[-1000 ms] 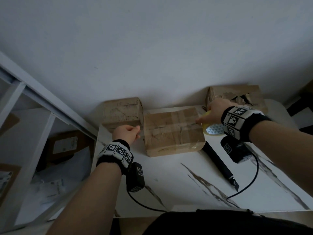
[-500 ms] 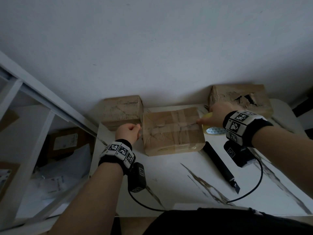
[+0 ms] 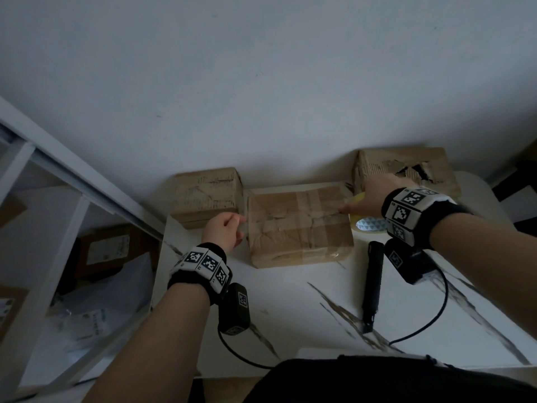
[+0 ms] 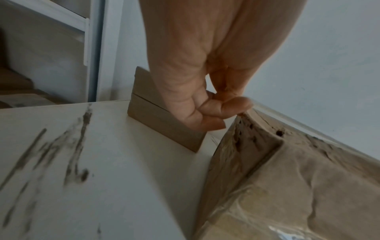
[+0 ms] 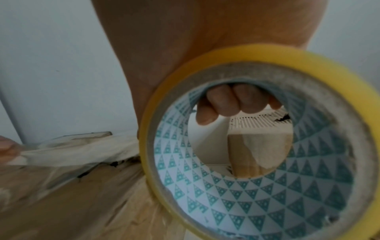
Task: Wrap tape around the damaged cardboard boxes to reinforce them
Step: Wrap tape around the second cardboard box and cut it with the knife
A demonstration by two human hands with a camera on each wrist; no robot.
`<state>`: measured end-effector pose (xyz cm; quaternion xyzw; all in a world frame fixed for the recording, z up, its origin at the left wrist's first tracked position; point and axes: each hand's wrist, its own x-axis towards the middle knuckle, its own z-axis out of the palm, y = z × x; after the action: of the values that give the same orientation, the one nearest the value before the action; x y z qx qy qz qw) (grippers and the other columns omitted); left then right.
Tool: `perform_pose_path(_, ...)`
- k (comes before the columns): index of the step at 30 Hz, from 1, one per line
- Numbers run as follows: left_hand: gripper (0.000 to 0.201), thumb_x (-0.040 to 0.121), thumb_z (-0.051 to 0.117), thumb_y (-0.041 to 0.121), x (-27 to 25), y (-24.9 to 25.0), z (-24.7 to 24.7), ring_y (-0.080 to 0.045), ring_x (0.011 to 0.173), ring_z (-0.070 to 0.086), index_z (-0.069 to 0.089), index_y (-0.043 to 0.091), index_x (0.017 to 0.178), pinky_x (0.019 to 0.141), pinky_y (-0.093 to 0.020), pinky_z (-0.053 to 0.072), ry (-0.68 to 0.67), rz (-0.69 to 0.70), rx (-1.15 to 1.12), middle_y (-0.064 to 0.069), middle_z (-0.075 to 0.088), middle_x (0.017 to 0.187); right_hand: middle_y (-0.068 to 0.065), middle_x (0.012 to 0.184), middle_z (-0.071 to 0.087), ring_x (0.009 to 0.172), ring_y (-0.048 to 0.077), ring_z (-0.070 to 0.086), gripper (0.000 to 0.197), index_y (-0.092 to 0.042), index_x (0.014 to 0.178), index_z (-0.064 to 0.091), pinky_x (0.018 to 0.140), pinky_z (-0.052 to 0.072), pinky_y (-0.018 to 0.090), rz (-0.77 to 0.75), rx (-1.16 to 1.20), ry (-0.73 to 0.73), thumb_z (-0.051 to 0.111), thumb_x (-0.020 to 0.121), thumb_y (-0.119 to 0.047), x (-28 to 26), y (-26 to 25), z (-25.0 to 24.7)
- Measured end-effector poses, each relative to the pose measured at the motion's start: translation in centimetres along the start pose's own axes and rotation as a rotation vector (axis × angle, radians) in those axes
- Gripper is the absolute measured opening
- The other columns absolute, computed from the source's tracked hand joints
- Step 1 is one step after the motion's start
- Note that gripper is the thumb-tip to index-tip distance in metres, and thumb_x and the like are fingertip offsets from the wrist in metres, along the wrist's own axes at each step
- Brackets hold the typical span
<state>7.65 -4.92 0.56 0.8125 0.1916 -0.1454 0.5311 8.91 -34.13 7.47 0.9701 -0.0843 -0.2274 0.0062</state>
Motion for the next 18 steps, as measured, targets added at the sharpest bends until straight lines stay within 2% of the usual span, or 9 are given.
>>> perform_pose_path(4, 0.029, 0.099, 0.043, 0.017, -0.3, 0.0, -0.2, -0.011, 0.061, 0.053, 0.06, 0.024, 0.077, 0.065, -0.028, 0.05, 0.041, 0.051, 0.012, 0.0, 0.057, 0.074, 0.001, 0.076, 0.054, 0.081, 0.025, 0.056, 0.061, -0.016, 0.068, 0.05, 0.073, 0.047, 0.032, 0.004, -0.005, 0.0, 0.055, 0.07, -0.077, 0.0, -0.3, 0.0)
perform_pose_path(7, 0.027, 0.098, 0.045, 0.017, -0.3, 0.4, -0.1, -0.012, 0.061, 0.054, 0.061, 0.022, 0.076, 0.075, -0.034, 0.052, 0.072, 0.061, 0.04, 0.002, 0.059, 0.073, 0.001, 0.071, 0.057, 0.075, 0.023, 0.058, 0.064, -0.014, 0.068, 0.055, 0.066, 0.045, 0.029, 0.011, 0.013, -0.004, 0.056, 0.068, -0.078, 0.3, -0.4, 0.5)
perform_pose_path(10, 0.021, 0.098, 0.047, 0.018, -0.2, 0.6, 0.1, -0.011, 0.063, 0.056, 0.066, 0.01, 0.092, 0.083, -0.037, 0.054, 0.074, 0.033, 0.065, 0.003, 0.058, 0.073, 0.004, 0.068, 0.058, 0.072, 0.024, 0.059, 0.067, -0.011, 0.065, 0.057, 0.066, 0.047, 0.031, 0.015, 0.042, -0.004, 0.059, 0.066, -0.078, 0.7, -0.4, 1.1)
perform_pose_path(12, 0.022, 0.097, 0.048, 0.02, 0.0, 0.4, 0.3, -0.018, 0.069, 0.061, 0.064, 0.006, 0.099, 0.087, -0.042, 0.054, 0.075, 0.022, 0.117, 0.002, 0.058, 0.071, 0.004, 0.072, 0.06, 0.074, 0.023, 0.059, 0.066, -0.01, 0.07, 0.06, 0.064, 0.046, 0.028, 0.017, 0.052, -0.008, 0.059, 0.068, -0.076, 0.7, -0.5, 1.2)
perform_pose_path(14, 0.023, 0.097, 0.049, 0.023, 0.2, 0.2, 0.4, -0.028, 0.081, 0.066, 0.064, 0.006, 0.098, 0.087, -0.046, 0.053, 0.081, 0.016, 0.162, -0.001, 0.06, 0.072, 0.003, 0.077, 0.06, 0.074, 0.021, 0.056, 0.065, -0.009, 0.081, 0.063, 0.055, 0.038, 0.024, 0.027, 0.04, -0.025, 0.058, 0.072, -0.073, 0.4, -0.5, 1.1)
perform_pose_path(16, 0.026, 0.097, 0.049, 0.025, 0.4, 0.0, 0.5, -0.032, 0.089, 0.067, 0.065, 0.004, 0.1, 0.086, -0.047, 0.053, 0.083, 0.009, 0.208, -0.011, 0.066, 0.084, 0.002, 0.077, 0.058, 0.07, 0.019, 0.052, 0.063, -0.012, 0.085, 0.063, 0.05, 0.032, 0.022, 0.036, 0.043, -0.037, 0.057, 0.073, -0.073, 0.3, -0.4, 1.1)
perform_pose_path(18, 0.03, 0.097, 0.049, 0.027, 0.5, 0.0, 0.6, -0.033, 0.094, 0.065, 0.065, 0.004, 0.103, 0.087, -0.045, 0.052, 0.086, 0.015, 0.271, -0.016, 0.068, 0.099, 0.003, 0.078, 0.061, 0.071, 0.02, 0.053, 0.064, -0.012, 0.081, 0.063, 0.054, 0.036, 0.023, 0.035, 0.069, -0.04, 0.057, 0.071, -0.075, 0.8, -0.2, 1.4)
